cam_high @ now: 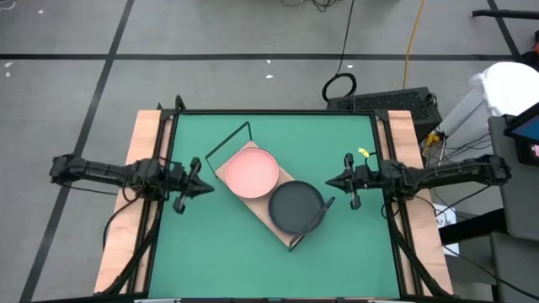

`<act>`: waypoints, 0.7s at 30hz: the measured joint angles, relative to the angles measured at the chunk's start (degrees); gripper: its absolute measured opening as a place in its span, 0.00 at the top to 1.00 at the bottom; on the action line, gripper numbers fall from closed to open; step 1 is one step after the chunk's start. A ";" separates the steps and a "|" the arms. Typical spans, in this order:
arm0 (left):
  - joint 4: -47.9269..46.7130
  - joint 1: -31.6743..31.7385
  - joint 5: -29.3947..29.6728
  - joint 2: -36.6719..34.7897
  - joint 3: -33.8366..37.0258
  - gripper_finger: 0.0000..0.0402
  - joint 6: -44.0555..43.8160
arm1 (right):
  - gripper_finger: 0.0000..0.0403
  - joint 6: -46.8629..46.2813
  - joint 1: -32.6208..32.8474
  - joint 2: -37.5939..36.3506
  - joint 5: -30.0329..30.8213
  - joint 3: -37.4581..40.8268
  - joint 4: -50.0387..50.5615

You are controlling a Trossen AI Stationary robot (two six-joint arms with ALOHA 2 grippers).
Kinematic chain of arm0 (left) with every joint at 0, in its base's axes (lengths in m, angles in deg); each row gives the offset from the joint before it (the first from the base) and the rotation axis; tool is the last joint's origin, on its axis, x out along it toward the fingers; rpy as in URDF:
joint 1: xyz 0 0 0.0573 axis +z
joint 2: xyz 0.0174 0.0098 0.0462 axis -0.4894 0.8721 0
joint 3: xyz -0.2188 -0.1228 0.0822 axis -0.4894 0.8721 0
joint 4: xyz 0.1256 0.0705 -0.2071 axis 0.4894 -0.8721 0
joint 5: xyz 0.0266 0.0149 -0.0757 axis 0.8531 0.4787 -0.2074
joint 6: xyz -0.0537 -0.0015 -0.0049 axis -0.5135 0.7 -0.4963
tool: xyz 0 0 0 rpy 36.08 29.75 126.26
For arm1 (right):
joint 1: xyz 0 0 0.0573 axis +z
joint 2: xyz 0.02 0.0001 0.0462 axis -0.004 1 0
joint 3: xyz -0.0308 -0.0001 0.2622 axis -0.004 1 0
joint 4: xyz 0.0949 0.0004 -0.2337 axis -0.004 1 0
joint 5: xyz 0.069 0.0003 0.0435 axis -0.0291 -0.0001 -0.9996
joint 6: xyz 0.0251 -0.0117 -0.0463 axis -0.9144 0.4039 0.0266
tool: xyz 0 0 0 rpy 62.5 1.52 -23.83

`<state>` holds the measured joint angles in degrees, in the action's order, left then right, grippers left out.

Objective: Place and stack plates onto a shelf
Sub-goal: Return to Home Position

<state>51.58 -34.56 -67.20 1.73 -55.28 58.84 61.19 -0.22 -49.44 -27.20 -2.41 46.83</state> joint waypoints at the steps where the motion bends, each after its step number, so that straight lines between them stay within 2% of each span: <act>1: -0.29 0.50 0.00 -0.32 0.17 0.97 -0.01 | 1.00 -0.12 -0.01 -0.55 0.30 0.41 -0.04; 9: -1.36 4.09 -5.78 -3.46 3.02 0.97 -0.42 | 1.00 -0.15 -0.02 -4.52 0.26 2.07 2.24; 21: -6.89 6.25 -8.40 -10.30 3.92 0.99 0.14 | 1.00 -0.74 -0.02 -12.11 1.66 2.22 12.00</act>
<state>44.69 -28.31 -75.60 -8.57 -51.36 58.98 60.45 -0.23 -61.55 -25.54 -0.19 58.83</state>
